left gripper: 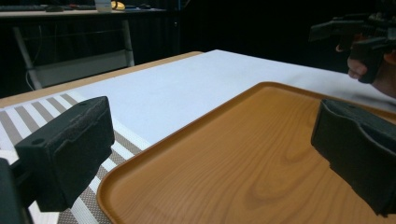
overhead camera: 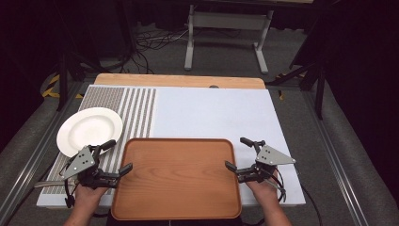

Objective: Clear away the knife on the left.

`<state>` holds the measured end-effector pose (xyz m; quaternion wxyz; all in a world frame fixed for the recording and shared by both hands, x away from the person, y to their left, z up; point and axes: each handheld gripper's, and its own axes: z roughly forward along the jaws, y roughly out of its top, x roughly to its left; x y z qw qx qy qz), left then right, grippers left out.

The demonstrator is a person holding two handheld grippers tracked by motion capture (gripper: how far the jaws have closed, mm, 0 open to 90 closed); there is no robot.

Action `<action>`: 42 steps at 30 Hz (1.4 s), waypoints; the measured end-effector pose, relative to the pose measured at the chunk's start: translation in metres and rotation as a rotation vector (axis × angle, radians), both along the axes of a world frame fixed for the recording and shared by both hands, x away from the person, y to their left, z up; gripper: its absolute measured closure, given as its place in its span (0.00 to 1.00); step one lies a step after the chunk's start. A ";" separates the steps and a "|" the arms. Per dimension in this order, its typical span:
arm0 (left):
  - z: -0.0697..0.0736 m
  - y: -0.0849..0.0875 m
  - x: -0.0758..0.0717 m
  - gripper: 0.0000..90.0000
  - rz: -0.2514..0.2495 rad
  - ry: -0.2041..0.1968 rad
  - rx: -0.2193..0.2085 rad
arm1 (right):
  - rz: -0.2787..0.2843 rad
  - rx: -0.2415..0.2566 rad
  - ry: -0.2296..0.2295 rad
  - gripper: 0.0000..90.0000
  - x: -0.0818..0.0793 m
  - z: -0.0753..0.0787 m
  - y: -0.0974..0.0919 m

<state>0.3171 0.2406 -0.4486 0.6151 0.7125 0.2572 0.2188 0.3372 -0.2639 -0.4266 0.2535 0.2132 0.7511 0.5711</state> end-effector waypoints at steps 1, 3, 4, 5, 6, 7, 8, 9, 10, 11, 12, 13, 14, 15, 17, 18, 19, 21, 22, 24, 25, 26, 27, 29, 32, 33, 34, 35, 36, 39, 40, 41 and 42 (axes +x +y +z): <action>0.000 0.000 0.000 0.00 -0.003 -0.004 0.000 | 0.000 0.000 0.001 0.04 0.000 0.000 0.000; 0.000 0.000 0.000 0.00 -0.010 -0.006 -0.002 | -0.003 -0.001 -0.002 0.04 0.000 0.000 0.000; 0.000 0.000 0.000 0.00 -0.009 -0.007 0.000 | -0.001 0.003 -0.003 0.04 0.000 0.000 -0.001; 0.000 -0.001 0.000 0.00 -0.007 -0.006 -0.001 | 0.000 0.007 -0.003 0.04 0.000 0.000 -0.001; 0.000 0.000 0.000 0.00 -0.004 -0.011 0.004 | -0.001 0.007 -0.003 0.04 0.000 0.000 -0.001; 0.000 0.000 -0.001 0.00 -0.006 -0.013 0.003 | -0.002 0.009 -0.005 0.04 0.000 0.000 -0.001; 0.000 0.000 -0.001 0.00 -0.007 -0.013 0.003 | 0.000 0.009 -0.004 0.04 0.000 0.000 -0.002; 0.000 0.001 -0.001 0.00 -0.007 -0.013 0.004 | 0.003 0.010 0.002 0.04 0.000 0.000 -0.002; 0.000 0.001 -0.001 0.00 -0.005 -0.012 0.006 | 0.008 0.008 0.003 0.04 0.001 0.000 -0.001; 0.000 0.000 -0.001 0.00 -0.003 -0.009 0.008 | 0.009 0.006 0.005 0.05 0.001 0.000 -0.001; 0.000 0.000 -0.001 0.01 -0.003 -0.008 0.003 | 0.013 0.006 0.005 0.05 0.001 -0.001 0.000; 0.000 0.000 0.000 0.01 -0.010 -0.004 -0.002 | 0.015 0.005 0.004 0.05 0.001 -0.001 0.000; 0.001 0.000 0.001 0.02 -0.012 0.004 -0.002 | 0.017 0.004 -0.003 0.05 0.000 0.000 0.000; 0.002 -0.001 0.002 0.02 -0.015 0.009 -0.004 | 0.018 0.006 -0.004 0.05 0.000 0.000 0.000; 0.005 -0.001 0.002 0.02 -0.019 0.017 -0.011 | 0.016 0.014 -0.003 0.05 0.001 0.000 -0.001; 0.007 -0.001 0.002 0.02 -0.020 0.013 -0.002 | 0.017 0.014 0.000 0.05 0.001 0.000 -0.001; 0.008 0.000 0.002 0.03 -0.023 0.014 0.007 | 0.016 0.014 0.000 0.05 0.001 0.000 -0.002; 0.011 0.001 0.000 0.04 -0.035 0.027 0.034 | 0.018 0.016 0.003 0.05 0.001 0.001 -0.002; 0.012 0.001 0.000 0.04 -0.039 0.028 0.054 | 0.019 0.015 0.007 0.05 0.001 0.001 -0.002; 0.015 0.002 -0.001 0.04 -0.049 0.037 0.073 | 0.019 0.012 0.011 0.05 0.001 0.001 -0.002; 0.015 0.002 -0.001 0.05 -0.049 0.037 0.073 | 0.020 0.011 0.011 0.05 0.001 0.001 -0.002; 0.017 0.003 -0.001 0.05 -0.054 0.035 0.068 | 0.022 0.012 0.009 0.05 0.001 0.001 -0.002; 0.021 0.004 -0.001 0.05 -0.061 0.035 0.068 | 0.022 0.010 0.006 0.05 0.001 0.001 -0.002; 0.025 0.004 -0.001 0.05 -0.064 0.025 0.063 | 0.023 0.012 0.006 0.05 0.001 0.002 -0.002; 0.030 0.003 0.001 0.06 -0.069 0.017 0.094 | 0.023 0.012 0.008 0.05 0.001 0.002 -0.002; 0.030 0.003 0.001 0.06 -0.070 0.017 0.100 | 0.024 0.012 0.015 0.05 0.001 0.002 -0.002; 0.032 0.004 0.001 0.06 -0.074 0.015 0.112 | 0.023 0.011 0.017 0.06 0.001 0.002 -0.002; 0.033 0.004 0.001 0.07 -0.082 0.021 0.120 | 0.023 0.011 0.019 0.06 0.001 0.002 -0.002; 0.034 0.005 0.002 0.07 -0.089 0.024 0.123 | 0.024 0.011 0.021 0.06 0.001 0.001 -0.002; 0.037 0.006 0.002 0.08 -0.102 0.023 0.150 | 0.028 0.011 0.023 0.06 0.001 0.001 -0.002; 0.038 0.007 0.002 0.08 -0.108 0.024 0.160 | 0.030 0.011 0.023 0.06 0.001 0.001 -0.002; 0.039 0.008 0.002 0.09 -0.114 0.021 0.170 | 0.031 0.011 0.023 0.06 0.001 0.001 -0.002; 0.040 0.009 0.002 0.09 -0.124 0.026 0.180 | 0.033 0.011 0.024 0.06 0.001 0.001 -0.001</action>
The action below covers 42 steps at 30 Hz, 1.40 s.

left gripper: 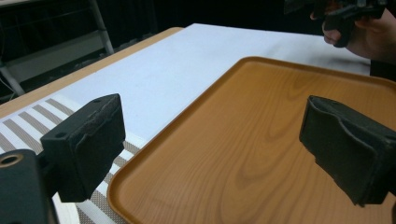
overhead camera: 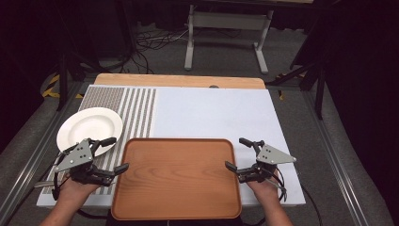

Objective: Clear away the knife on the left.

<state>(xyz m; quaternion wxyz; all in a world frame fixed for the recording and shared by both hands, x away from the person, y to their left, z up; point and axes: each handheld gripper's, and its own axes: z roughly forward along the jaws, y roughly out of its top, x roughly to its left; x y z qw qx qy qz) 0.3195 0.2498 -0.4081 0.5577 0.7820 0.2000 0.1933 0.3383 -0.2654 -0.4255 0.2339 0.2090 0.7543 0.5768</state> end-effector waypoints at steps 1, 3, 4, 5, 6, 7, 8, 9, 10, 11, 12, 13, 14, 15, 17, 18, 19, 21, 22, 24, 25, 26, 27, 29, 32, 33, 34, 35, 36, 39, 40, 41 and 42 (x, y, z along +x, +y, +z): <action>0.001 0.001 0.000 0.09 -0.003 -0.002 0.010 | 0.001 0.001 0.001 0.06 0.000 0.000 0.000; 0.003 0.004 0.001 0.10 -0.008 0.001 0.041 | 0.003 -0.002 -0.001 0.06 0.000 0.000 0.000; 0.003 0.005 0.001 0.10 -0.008 0.003 0.047 | 0.004 0.000 0.000 0.06 0.000 0.000 0.000; 0.004 0.007 0.001 0.10 -0.012 0.006 0.058 | 0.005 0.000 0.000 0.06 0.000 0.000 0.000; 0.005 0.008 0.001 0.10 -0.012 0.005 0.067 | 0.003 -0.001 -0.001 0.06 0.000 0.000 0.000; 0.006 0.010 0.001 0.10 -0.015 0.008 0.076 | 0.003 -0.004 -0.002 0.06 0.000 0.000 0.000; 0.007 0.011 0.000 0.10 -0.016 0.008 0.083 | -0.001 -0.005 -0.001 0.06 0.000 0.000 0.001; 0.009 0.013 0.000 0.10 -0.018 0.009 0.097 | -0.003 -0.008 -0.002 0.06 0.000 0.000 0.001; 0.010 0.014 0.000 0.10 -0.015 0.011 0.109 | -0.003 -0.007 -0.002 0.06 0.000 0.000 0.001; 0.010 0.016 -0.001 0.10 -0.016 0.012 0.119 | -0.002 -0.006 -0.002 0.06 0.000 0.000 0.001; 0.011 0.017 -0.001 0.10 -0.015 0.016 0.129 | -0.002 -0.007 0.000 0.06 0.000 0.000 0.000; 0.012 0.019 -0.001 0.10 -0.014 0.017 0.141 | -0.002 -0.007 0.002 0.06 0.000 0.000 0.000; 0.013 0.021 -0.001 0.10 -0.015 0.020 0.157 | -0.002 -0.007 0.003 0.06 0.000 0.000 0.000; 0.013 0.022 -0.001 0.10 -0.015 0.021 0.165 | -0.001 -0.006 0.004 0.06 0.001 0.000 0.001; 0.014 0.025 -0.001 0.10 -0.015 0.026 0.182 | -0.003 -0.010 0.004 0.06 0.001 0.000 0.001; 0.015 0.027 -0.002 0.10 -0.012 0.029 0.193 | -0.004 -0.012 0.006 0.06 0.000 0.000 0.001; 0.016 0.029 -0.002 0.11 -0.011 0.033 0.205 | -0.004 -0.011 0.006 0.06 0.000 0.000 0.000; 0.017 0.033 -0.002 0.11 -0.011 0.043 0.228 | -0.004 -0.011 0.006 0.06 0.001 0.000 0.000; 0.017 0.035 -0.002 0.11 -0.014 0.049 0.238 | -0.004 -0.011 0.007 0.06 0.001 0.000 0.000; 0.017 0.037 -0.003 0.11 -0.015 0.055 0.255 | -0.004 -0.011 0.007 0.06 0.001 0.000 0.000; 0.017 0.038 -0.003 0.11 -0.017 0.061 0.265 | -0.005 -0.013 0.007 0.06 0.001 0.000 0.000; 0.017 0.039 -0.003 0.11 -0.017 0.068 0.273 | -0.004 -0.013 0.007 0.06 0.001 0.000 0.000; 0.017 0.040 -0.003 0.11 -0.015 0.076 0.279 | -0.001 -0.015 0.005 0.06 0.001 0.000 0.001; 0.018 0.042 -0.003 0.12 -0.018 0.084 0.304 | -0.002 -0.017 0.009 0.06 0.000 -0.001 0.001; 0.018 0.044 -0.003 0.12 -0.013 0.094 0.340 | -0.002 -0.017 0.010 0.06 0.000 -0.001 0.001; 0.019 0.045 -0.003 0.12 -0.015 0.098 0.353 | -0.002 -0.015 0.009 0.06 0.000 -0.001 0.001; 0.019 0.048 -0.002 0.13 -0.016 0.108 0.371 | -0.001 -0.015 0.005 0.06 0.001 0.000 0.000; 0.019 0.048 -0.002 0.14 -0.018 0.112 0.375 | -0.002 -0.015 0.009 0.06 0.000 -0.001 0.000; 0.019 0.050 -0.001 0.15 -0.020 0.117 0.381 | -0.002 -0.016 0.009 0.06 0.001 -0.001 0.000; 0.018 0.052 0.000 0.16 -0.023 0.133 0.383 | 0.001 -0.014 0.011 0.06 0.001 -0.001 0.001; 0.018 0.053 0.000 0.16 -0.026 0.138 0.386 | 0.000 -0.021 0.009 0.06 0.001 -0.002 0.001; 0.017 0.053 0.001 0.16 -0.028 0.146 0.391 | 0.000 -0.021 0.009 0.06 0.001 -0.002 0.001; 0.016 0.054 0.001 0.17 -0.030 0.152 0.402 | 0.001 -0.019 0.009 0.06 0.001 -0.002 0.001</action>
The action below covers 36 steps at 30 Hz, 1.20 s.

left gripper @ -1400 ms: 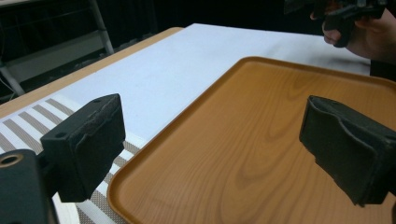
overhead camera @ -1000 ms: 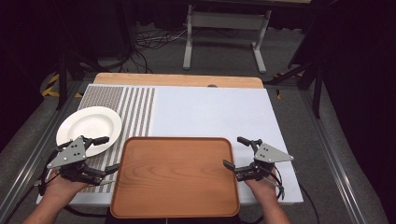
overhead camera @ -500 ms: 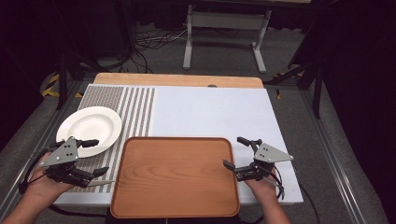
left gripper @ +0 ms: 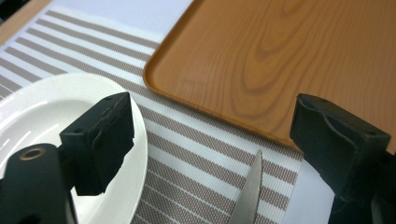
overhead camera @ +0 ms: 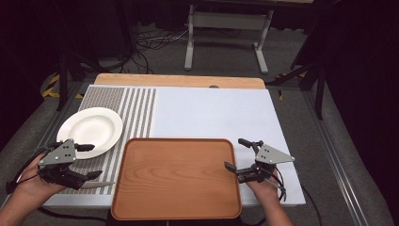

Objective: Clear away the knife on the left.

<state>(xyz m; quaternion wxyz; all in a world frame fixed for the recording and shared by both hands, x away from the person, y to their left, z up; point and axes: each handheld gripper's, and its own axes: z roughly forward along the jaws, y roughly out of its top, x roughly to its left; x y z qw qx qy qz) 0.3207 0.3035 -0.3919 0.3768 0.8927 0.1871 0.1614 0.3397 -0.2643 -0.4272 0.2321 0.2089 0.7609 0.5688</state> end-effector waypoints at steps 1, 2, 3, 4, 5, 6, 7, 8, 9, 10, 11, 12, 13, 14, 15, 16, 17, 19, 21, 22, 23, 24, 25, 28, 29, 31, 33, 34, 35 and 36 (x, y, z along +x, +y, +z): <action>-0.001 0.001 0.001 0.17 -0.006 0.010 0.013 | 0.000 0.000 0.000 0.06 0.000 0.000 0.000; -0.003 0.002 0.002 0.18 -0.005 0.027 0.029 | 0.001 0.003 0.001 0.06 0.000 0.000 0.000; -0.003 0.002 0.002 0.18 -0.004 0.031 0.035 | 0.003 0.007 0.003 0.06 0.000 0.000 0.000; -0.004 0.003 0.003 0.18 -0.003 0.039 0.040 | 0.003 0.007 0.003 0.06 0.000 0.000 0.000; -0.005 0.005 0.003 0.18 -0.001 0.046 0.043 | 0.003 0.009 0.003 0.06 0.000 0.000 0.000; -0.006 0.005 0.003 0.19 -0.001 0.050 0.042 | 0.003 0.009 0.003 0.06 0.000 0.000 0.000; -0.007 0.007 0.004 0.19 0.001 0.055 0.048 | 0.004 0.009 0.003 0.06 0.000 0.000 0.000; -0.008 0.008 0.004 0.19 0.002 0.059 0.050 | 0.004 0.009 0.004 0.06 0.000 0.000 0.000; -0.009 0.008 0.004 0.20 0.001 0.066 0.054 | 0.004 0.009 0.004 0.06 0.000 0.000 0.000; -0.009 0.008 0.004 0.20 0.001 0.066 0.054 | 0.004 0.009 0.004 0.06 0.000 0.000 0.000; -0.011 0.010 0.005 0.21 -0.004 0.084 0.068 | 0.006 0.008 0.001 0.06 0.000 0.000 0.000; -0.011 0.011 0.006 0.22 -0.006 0.092 0.079 | 0.006 0.008 0.001 0.06 0.000 0.000 0.000; -0.011 0.011 0.006 0.22 -0.006 0.092 0.079 | 0.006 0.008 0.001 0.06 0.000 0.000 0.000; -0.012 0.012 0.006 0.22 -0.007 0.099 0.084 | 0.006 0.010 0.004 0.06 0.000 0.000 0.000; -0.012 0.013 0.007 0.22 -0.009 0.105 0.089 | 0.006 0.011 0.005 0.06 0.000 0.000 0.000; -0.013 0.014 0.007 0.22 -0.007 0.109 0.101 | 0.006 0.011 0.005 0.06 0.000 0.000 0.000; -0.013 0.015 0.008 0.22 -0.007 0.114 0.107 | 0.007 0.010 0.004 0.06 0.000 0.000 0.000; -0.014 0.016 0.008 0.22 -0.010 0.125 0.130 | 0.007 0.008 0.002 0.06 0.000 0.000 0.000; -0.015 0.016 0.009 0.23 -0.020 0.135 0.156 | 0.007 0.010 0.000 0.06 0.000 0.000 -0.001; -0.015 0.016 0.009 0.24 -0.020 0.135 0.156 | 0.006 0.010 -0.001 0.06 0.000 0.000 -0.001; -0.017 0.017 0.009 0.24 -0.026 0.143 0.182 | 0.006 0.010 -0.001 0.06 0.000 0.000 -0.001; -0.018 0.018 0.010 0.25 -0.031 0.149 0.194 | 0.006 0.007 -0.003 0.06 0.001 0.001 -0.002; -0.018 0.018 0.010 0.25 -0.036 0.157 0.200 | 0.006 0.007 -0.003 0.06 0.001 0.001 -0.002; -0.022 0.023 0.013 0.26 -0.045 0.184 0.222 | 0.010 0.017 0.007 0.06 0.001 0.000 -0.002; -0.023 0.023 0.013 0.27 -0.046 0.188 0.225 | 0.012 0.018 0.010 0.06 0.001 0.000 -0.002; -0.024 0.025 0.014 0.28 -0.049 0.194 0.239 | 0.013 0.019 0.011 0.06 0.001 0.000 -0.002; -0.026 0.027 0.014 0.29 -0.063 0.207 0.268 | 0.014 0.022 0.012 0.06 0.001 0.000 -0.002; -0.026 0.027 0.014 0.29 -0.063 0.207 0.268 | 0.014 0.022 0.012 0.06 0.001 0.000 -0.002; -0.028 0.029 0.014 0.30 -0.072 0.217 0.295 | 0.016 0.022 0.013 0.06 0.001 0.000 -0.002; -0.028 0.030 0.014 0.31 -0.077 0.221 0.308 | 0.015 0.022 0.012 0.06 0.001 0.000 -0.002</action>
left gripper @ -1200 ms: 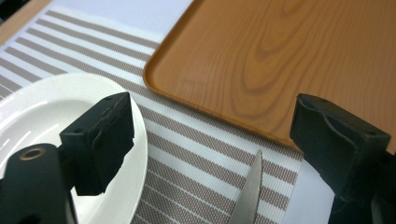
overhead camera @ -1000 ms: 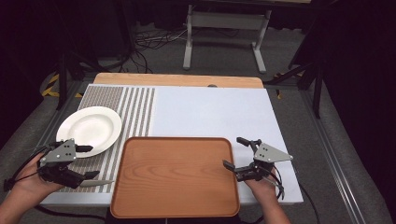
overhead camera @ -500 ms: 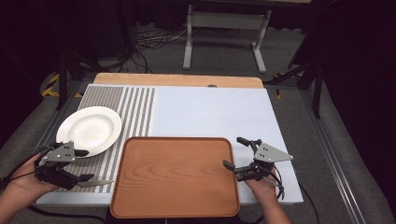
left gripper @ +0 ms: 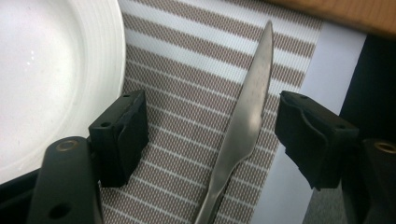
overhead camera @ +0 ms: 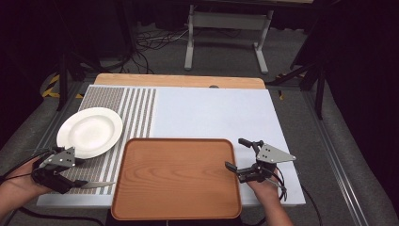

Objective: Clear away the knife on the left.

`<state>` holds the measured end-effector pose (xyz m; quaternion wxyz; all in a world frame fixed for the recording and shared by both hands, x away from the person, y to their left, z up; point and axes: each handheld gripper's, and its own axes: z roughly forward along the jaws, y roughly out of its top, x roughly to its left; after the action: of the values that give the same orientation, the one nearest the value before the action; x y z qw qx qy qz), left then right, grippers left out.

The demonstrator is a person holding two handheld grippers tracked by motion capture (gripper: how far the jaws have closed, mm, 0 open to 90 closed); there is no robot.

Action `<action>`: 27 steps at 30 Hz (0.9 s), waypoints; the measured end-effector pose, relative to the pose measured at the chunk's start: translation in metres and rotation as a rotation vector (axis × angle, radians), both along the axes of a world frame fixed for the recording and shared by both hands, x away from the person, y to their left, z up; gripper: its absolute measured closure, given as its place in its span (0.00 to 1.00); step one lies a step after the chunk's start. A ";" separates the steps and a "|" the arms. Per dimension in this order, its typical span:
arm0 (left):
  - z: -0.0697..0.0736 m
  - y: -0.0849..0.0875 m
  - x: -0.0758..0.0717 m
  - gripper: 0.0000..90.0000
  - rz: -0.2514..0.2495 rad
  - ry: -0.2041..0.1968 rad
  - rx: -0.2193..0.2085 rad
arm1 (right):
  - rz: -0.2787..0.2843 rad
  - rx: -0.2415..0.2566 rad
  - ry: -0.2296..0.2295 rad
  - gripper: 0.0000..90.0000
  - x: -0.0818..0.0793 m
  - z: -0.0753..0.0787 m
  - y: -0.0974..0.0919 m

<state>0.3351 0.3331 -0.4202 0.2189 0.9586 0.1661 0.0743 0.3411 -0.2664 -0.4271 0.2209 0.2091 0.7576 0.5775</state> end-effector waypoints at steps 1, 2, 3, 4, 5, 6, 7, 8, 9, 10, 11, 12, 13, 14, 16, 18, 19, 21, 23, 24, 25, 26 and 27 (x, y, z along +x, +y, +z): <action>0.000 0.000 0.000 0.32 0.000 0.000 0.000 | 0.002 0.000 0.001 0.06 0.000 0.000 0.000; -0.001 0.001 0.000 0.33 -0.008 0.007 0.022 | 0.004 0.001 0.001 0.06 0.000 0.000 0.000; -0.001 0.002 0.001 0.33 -0.015 0.011 0.035 | 0.005 0.001 0.001 0.06 0.000 0.000 0.000; -0.001 0.003 0.001 0.33 -0.025 0.020 0.050 | 0.004 0.001 0.001 0.06 0.000 0.000 0.000; -0.002 0.003 0.001 0.33 -0.031 0.022 0.059 | 0.005 0.002 0.002 0.06 0.000 0.000 0.000; -0.002 0.004 0.001 0.33 -0.041 0.026 0.069 | 0.007 0.002 0.002 0.06 0.000 0.000 0.000; -0.002 0.004 0.001 0.33 -0.041 0.026 0.069 | 0.007 0.002 0.002 0.06 0.000 0.000 0.000; -0.004 0.005 0.002 0.33 -0.063 0.041 0.079 | 0.013 0.007 0.007 0.06 0.001 0.000 0.000; -0.005 0.004 0.003 0.33 -0.076 0.050 0.093 | 0.015 0.010 0.008 0.06 0.001 0.000 -0.001; -0.006 0.004 0.003 0.33 -0.081 0.062 0.110 | 0.016 0.011 0.009 0.06 0.001 0.000 -0.001; -0.007 0.003 0.003 0.33 -0.090 0.070 0.120 | 0.018 0.011 0.009 0.06 0.001 0.000 -0.001; -0.007 0.003 0.004 0.33 -0.095 0.071 0.130 | 0.018 0.010 0.009 0.06 0.001 0.000 -0.001; -0.008 0.002 0.004 0.34 -0.101 0.072 0.140 | 0.018 0.009 0.009 0.06 0.001 0.000 -0.001; -0.008 0.002 0.004 0.35 -0.108 0.074 0.146 | 0.019 0.009 0.011 0.06 0.001 0.000 -0.001; -0.010 0.003 0.003 0.37 -0.125 0.071 0.161 | 0.022 0.009 0.015 0.06 0.002 0.000 -0.001; -0.011 0.003 0.003 0.40 -0.138 0.070 0.185 | 0.021 0.005 0.015 0.06 0.002 0.000 -0.001; -0.012 0.004 0.003 0.41 -0.146 0.072 0.197 | 0.021 0.005 0.015 0.06 0.002 0.000 -0.001; -0.014 0.005 0.003 0.44 -0.163 0.069 0.218 | 0.023 0.007 0.015 0.06 0.002 -0.001 -0.001; -0.015 0.006 0.003 0.46 -0.183 0.069 0.246 | 0.021 0.006 0.014 0.06 0.002 0.000 -0.002; -0.015 0.006 0.003 0.47 -0.183 0.069 0.246 | 0.018 0.004 0.011 0.07 0.002 0.000 -0.002; -0.016 0.007 0.003 0.48 -0.197 0.070 0.264 | 0.017 0.002 0.009 0.07 0.001 0.000 -0.002; -0.017 0.008 0.003 0.50 -0.203 0.068 0.272 | 0.015 0.001 0.006 0.07 0.001 0.000 -0.002; -0.017 0.008 0.004 0.52 -0.211 0.068 0.279 | 0.016 0.001 0.007 0.07 0.001 0.000 -0.002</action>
<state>0.3386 0.3413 -0.4369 0.0845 0.9938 0.0600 0.0408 0.3424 -0.2685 -0.4276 0.2138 0.2052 0.7595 0.5790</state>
